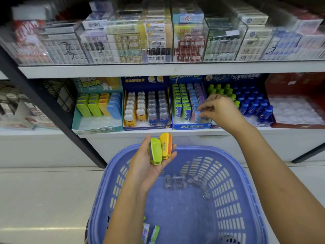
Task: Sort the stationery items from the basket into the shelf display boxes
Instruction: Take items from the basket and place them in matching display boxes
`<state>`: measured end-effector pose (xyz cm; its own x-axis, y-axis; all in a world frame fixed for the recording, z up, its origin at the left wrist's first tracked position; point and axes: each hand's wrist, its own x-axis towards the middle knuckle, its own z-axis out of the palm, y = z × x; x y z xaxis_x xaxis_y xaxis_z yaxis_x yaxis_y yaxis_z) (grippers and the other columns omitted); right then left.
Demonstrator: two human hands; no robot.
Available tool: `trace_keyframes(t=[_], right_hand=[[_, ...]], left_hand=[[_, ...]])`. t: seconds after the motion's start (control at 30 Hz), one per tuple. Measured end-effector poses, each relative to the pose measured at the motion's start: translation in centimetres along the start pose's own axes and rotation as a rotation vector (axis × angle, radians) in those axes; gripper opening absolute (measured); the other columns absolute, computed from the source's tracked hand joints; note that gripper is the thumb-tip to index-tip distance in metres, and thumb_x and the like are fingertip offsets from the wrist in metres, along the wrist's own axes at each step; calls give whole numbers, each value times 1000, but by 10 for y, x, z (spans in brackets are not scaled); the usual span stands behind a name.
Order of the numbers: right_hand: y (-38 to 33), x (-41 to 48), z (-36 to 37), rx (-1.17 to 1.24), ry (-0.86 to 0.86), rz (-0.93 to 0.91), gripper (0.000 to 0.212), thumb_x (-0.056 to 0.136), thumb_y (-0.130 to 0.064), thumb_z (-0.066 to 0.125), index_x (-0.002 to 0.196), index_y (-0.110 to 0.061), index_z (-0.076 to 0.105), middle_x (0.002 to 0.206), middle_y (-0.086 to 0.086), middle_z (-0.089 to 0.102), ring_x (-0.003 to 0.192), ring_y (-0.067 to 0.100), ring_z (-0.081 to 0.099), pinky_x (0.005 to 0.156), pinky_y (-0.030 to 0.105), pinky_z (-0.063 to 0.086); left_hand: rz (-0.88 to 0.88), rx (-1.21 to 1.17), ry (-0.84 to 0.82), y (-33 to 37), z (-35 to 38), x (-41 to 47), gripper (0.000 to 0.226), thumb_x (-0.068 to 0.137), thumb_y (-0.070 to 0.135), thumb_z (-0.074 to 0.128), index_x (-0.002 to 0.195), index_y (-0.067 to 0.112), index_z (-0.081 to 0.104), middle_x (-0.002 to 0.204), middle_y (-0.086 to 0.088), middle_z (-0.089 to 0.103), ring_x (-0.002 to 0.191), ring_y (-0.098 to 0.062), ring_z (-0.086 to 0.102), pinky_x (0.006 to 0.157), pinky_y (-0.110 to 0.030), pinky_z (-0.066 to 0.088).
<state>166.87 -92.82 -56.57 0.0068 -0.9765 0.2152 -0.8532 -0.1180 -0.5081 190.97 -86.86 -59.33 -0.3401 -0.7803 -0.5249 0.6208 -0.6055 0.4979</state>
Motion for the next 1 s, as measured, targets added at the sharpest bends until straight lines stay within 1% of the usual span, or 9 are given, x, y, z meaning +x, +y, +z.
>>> trace_keyframes(t=[0.17,0.27,0.33,0.47,0.6,0.7,0.77,0.83,1.0], right_hand=[[-21,-1,-1,-35,-7,47,27,81,-12,71,108,-13,67,87,2,65,68,11,59,71,29,50],[-60,-11,8,267,-4,179,25,79,-34,73,92,-16,60,65,-3,64,48,8,61,49,22,50],[-88,-18,23,438,-197,256,33,77,-43,73,86,-13,63,65,2,67,50,14,65,48,23,51],[-129,-31,63,666,-411,275,20,79,-20,75,92,-8,66,71,7,69,59,10,65,59,21,54],[-150,-36,93,799,-206,308,18,83,-9,69,99,-14,61,83,9,65,71,14,60,69,24,50],[-161,-34,102,598,-71,64,34,86,-5,64,112,-26,60,108,1,59,84,13,61,76,19,51],[-170,-32,106,399,-143,-148,44,86,3,55,118,-26,63,129,-1,47,104,9,56,87,16,46],[-176,-29,112,205,-253,-309,57,82,9,48,125,-26,59,141,3,39,118,15,49,96,26,44],[-195,-5,108,-10,-227,-507,36,87,-10,64,120,-26,64,122,8,52,88,24,59,77,45,51]], left_hand=[[35,-49,-45,1,-6,-2,58,86,37,57,128,-1,46,113,-25,66,103,-37,66,71,-42,59],[123,-20,-33,5,-13,-4,39,84,22,59,115,-2,56,107,-21,70,105,-35,66,75,-41,59],[209,58,-3,8,-19,-4,31,92,9,53,118,-6,57,101,-18,71,103,-31,66,76,-37,59],[382,227,44,18,-27,-7,32,91,1,53,123,-1,58,104,-16,70,92,-23,68,84,-32,57],[444,219,105,35,-39,-12,27,90,4,57,116,8,63,93,-5,73,83,-13,69,87,-33,53],[461,188,154,48,-47,-13,21,90,4,58,109,9,66,87,-5,72,79,-13,68,77,-27,55],[487,154,194,57,-54,-15,16,90,3,58,103,8,67,83,-5,72,77,-13,68,74,-26,57],[507,149,223,67,-62,-18,11,91,4,58,96,5,68,77,-4,72,73,-13,68,72,-25,59],[525,200,216,92,-81,-24,10,90,7,60,88,3,69,73,-5,73,68,-13,70,62,-23,57]])
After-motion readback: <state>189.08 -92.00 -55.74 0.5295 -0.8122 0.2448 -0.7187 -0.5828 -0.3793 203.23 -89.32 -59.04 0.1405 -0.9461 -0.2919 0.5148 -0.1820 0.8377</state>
